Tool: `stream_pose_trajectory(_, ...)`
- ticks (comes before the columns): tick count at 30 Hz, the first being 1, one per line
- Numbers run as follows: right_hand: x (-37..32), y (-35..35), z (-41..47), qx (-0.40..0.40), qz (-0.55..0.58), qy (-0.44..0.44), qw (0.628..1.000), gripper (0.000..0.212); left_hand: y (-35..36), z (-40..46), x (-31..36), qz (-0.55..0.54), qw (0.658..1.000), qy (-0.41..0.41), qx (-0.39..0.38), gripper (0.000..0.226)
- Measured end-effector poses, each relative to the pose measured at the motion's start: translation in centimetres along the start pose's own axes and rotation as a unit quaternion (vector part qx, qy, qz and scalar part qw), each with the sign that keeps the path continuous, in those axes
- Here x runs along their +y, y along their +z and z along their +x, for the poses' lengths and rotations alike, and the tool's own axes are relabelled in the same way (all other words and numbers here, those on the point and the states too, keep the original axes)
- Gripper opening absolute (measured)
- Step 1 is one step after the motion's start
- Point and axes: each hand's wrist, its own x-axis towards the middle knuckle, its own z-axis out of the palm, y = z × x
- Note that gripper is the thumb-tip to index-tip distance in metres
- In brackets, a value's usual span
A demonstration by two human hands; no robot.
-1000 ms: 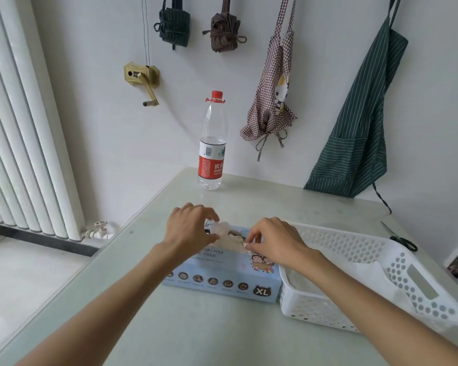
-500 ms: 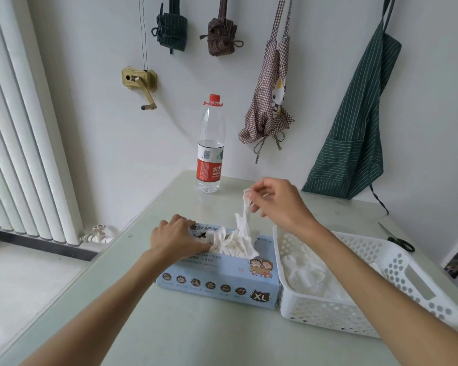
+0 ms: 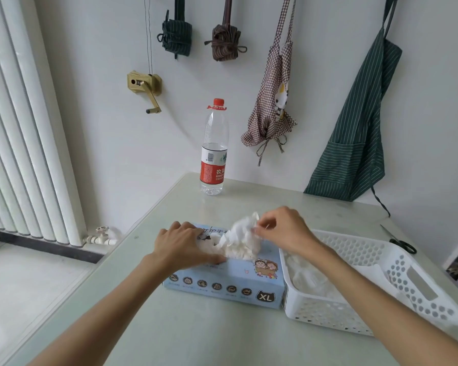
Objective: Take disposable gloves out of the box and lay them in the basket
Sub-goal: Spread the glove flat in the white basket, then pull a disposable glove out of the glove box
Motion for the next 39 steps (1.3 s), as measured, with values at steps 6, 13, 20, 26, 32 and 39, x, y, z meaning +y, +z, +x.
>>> stream_pose_trajectory(6,-1.8,-3.7,0.5,-0.019,0.093,-0.032,0.995,0.019,-0.1,0.1,0.2,-0.006,1.000,-0.005,-0.011,0.093)
stream_pose_trajectory(13,-1.2,-4.7,0.3,-0.101,0.137,0.012,0.985,0.015,-0.2,-0.3,0.0,-0.097,0.995,-0.005,-0.001,0.091)
stream_pose_trajectory(20,-0.5,-3.9,0.2,-0.163,0.266,0.039,0.949,0.014,-3.6,0.5,1.2,-0.274,0.948,0.153,0.049,0.071)
stream_pose_trajectory(26,0.4,-1.4,0.4,-0.113,0.136,0.054,0.983,0.012,-0.7,2.0,1.8,-0.297,0.953,0.044,0.038,0.048)
stream_pose_trajectory(32,3.1,-2.0,-0.6,0.046,0.095,0.046,0.993,0.014,-0.5,2.1,-1.4,-0.247,0.964,-0.008,0.097,0.023)
stream_pose_trajectory(39,3.3,-2.4,-1.3,-0.028,0.224,0.046,0.973,0.015,-1.2,1.7,-2.8,-0.221,0.970,0.028,0.091,0.028)
